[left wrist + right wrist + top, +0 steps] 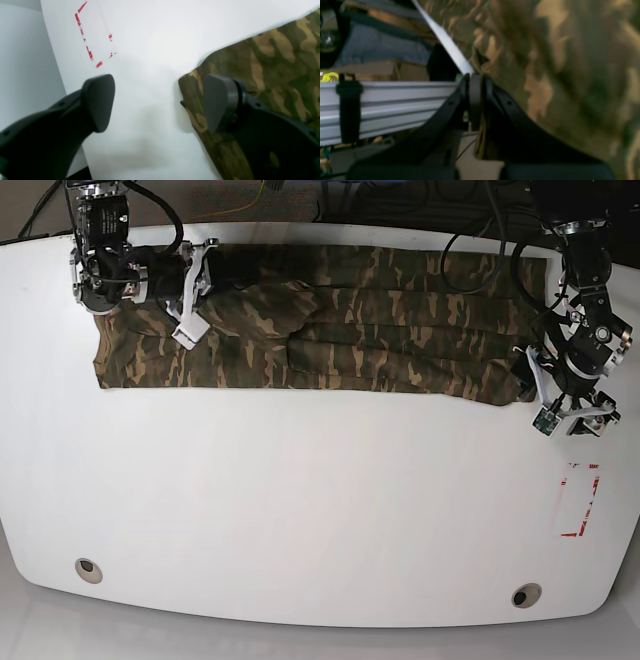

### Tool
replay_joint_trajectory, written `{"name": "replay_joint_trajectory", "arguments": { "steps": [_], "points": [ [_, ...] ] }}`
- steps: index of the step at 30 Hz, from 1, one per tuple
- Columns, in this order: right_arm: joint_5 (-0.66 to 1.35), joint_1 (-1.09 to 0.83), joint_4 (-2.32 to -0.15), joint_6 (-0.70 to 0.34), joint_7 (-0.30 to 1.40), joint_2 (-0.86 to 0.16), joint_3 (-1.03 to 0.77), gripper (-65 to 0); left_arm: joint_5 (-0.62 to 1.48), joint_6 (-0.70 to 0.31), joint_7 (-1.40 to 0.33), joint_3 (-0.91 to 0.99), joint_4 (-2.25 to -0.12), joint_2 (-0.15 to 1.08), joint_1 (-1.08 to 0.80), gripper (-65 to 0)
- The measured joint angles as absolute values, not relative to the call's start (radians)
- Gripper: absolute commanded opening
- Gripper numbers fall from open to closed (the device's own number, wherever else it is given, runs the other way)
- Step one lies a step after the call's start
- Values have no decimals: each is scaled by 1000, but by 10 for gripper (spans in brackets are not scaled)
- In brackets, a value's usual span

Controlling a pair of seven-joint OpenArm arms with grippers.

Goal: Layout the t-shirt on the table in an organized manner, then fold the t-shirt properly
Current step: 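Grasp the shirt end near the right gripper and fold it inward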

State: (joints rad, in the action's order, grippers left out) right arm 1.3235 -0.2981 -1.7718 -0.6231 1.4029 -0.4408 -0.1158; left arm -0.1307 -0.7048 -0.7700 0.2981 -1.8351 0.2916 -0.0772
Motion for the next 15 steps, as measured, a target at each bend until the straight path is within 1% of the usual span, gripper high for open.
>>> {"name": "replay_joint_trajectory", "arguments": {
  "steps": [2,3,4,6,8,10,12,15],
  "points": [
    [1318,-300,-1772,-620,1410,-450,-94,-443,-133,-705,-770,298,-1835,292,-78,-127],
    [1317,-300,-1772,-619,1409,-453,-88,-406,-134,-705,-770,298,-1835,292,-78,-127],
    [1317,-300,-1772,-619,1411,-458,-86,-354,-134,-704,-770,298,-1835,292,-78,-127],
    [1316,-301,-1772,-618,1411,-463,-87,-239,-134,-705,-770,298,-1835,292,-78,-127],
    [1316,-312,-1772,-605,1406,-467,-89,-164,-134,-704,-770,298,-1835,292,-78,-127],
    [1317,-321,-1772,-577,1402,-469,-89,-106,-134,-704,-770,298,-1835,291,-78,-127],
    [1314,-334,-1772,-545,1404,-468,-89,-91,-134,-705,-770,299,-1834,292,-80,-127],
    [1309,-345,-1771,-492,1415,-468,-87,-91,-134,-704,-770,299,-1834,292,-86,-127]
  ]
}}
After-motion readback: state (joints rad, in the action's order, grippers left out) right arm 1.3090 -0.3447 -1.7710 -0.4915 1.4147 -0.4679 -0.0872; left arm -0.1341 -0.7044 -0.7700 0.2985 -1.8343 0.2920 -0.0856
